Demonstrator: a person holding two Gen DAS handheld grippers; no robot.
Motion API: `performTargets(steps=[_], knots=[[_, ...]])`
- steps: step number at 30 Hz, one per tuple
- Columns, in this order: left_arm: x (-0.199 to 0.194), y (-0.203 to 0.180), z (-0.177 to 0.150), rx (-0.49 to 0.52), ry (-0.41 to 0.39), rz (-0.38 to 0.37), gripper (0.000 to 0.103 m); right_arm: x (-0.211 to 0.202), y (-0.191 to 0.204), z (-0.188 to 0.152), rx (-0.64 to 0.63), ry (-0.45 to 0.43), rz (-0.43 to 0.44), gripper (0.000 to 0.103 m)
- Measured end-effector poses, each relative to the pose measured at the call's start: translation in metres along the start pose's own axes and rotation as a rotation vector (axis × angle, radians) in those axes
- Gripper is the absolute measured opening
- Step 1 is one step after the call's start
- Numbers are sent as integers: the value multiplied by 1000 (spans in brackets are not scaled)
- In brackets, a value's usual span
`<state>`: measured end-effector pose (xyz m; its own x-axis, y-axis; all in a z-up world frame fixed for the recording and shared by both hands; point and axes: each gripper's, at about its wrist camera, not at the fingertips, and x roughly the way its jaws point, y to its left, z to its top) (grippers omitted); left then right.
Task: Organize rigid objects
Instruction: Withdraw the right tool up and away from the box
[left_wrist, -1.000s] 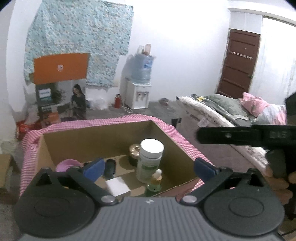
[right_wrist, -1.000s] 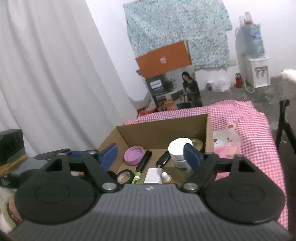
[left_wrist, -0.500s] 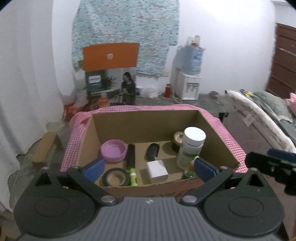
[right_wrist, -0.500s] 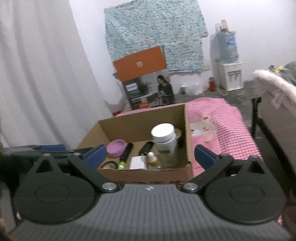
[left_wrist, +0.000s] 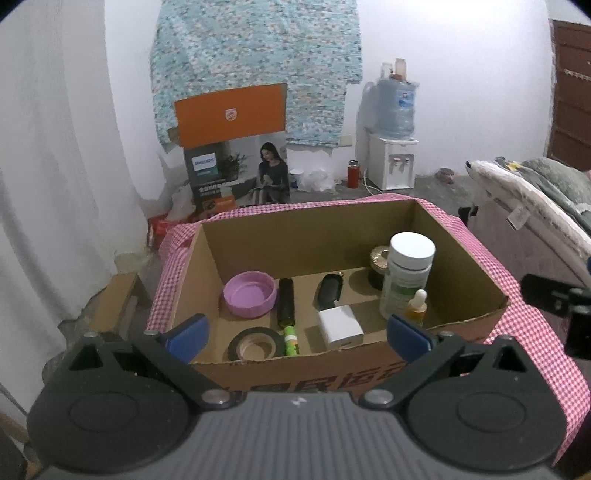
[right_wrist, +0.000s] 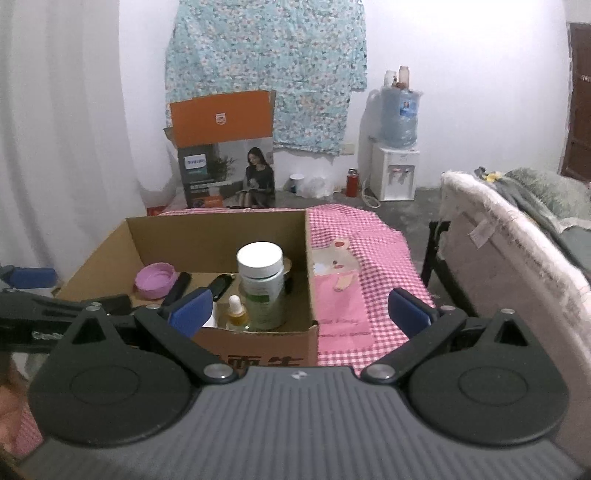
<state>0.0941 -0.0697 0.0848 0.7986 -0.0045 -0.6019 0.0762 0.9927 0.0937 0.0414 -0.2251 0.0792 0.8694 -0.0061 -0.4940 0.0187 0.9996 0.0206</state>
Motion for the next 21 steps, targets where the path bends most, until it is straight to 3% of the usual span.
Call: performTargets(steps=[4,8,15,21], knots=[[2,15,-2,-52,20,1,103,0,-4,-7,-18,-5,-6,102],[7,32,-6,-111,47,17,103,8,-1,-16,-24,14,59,102],[15,41,-11,-119,96,53,103,42,26,-18,12,125,159,102],[18,43,-13,-99,110,61,103,60,53,-16,-14,160,169,102]])
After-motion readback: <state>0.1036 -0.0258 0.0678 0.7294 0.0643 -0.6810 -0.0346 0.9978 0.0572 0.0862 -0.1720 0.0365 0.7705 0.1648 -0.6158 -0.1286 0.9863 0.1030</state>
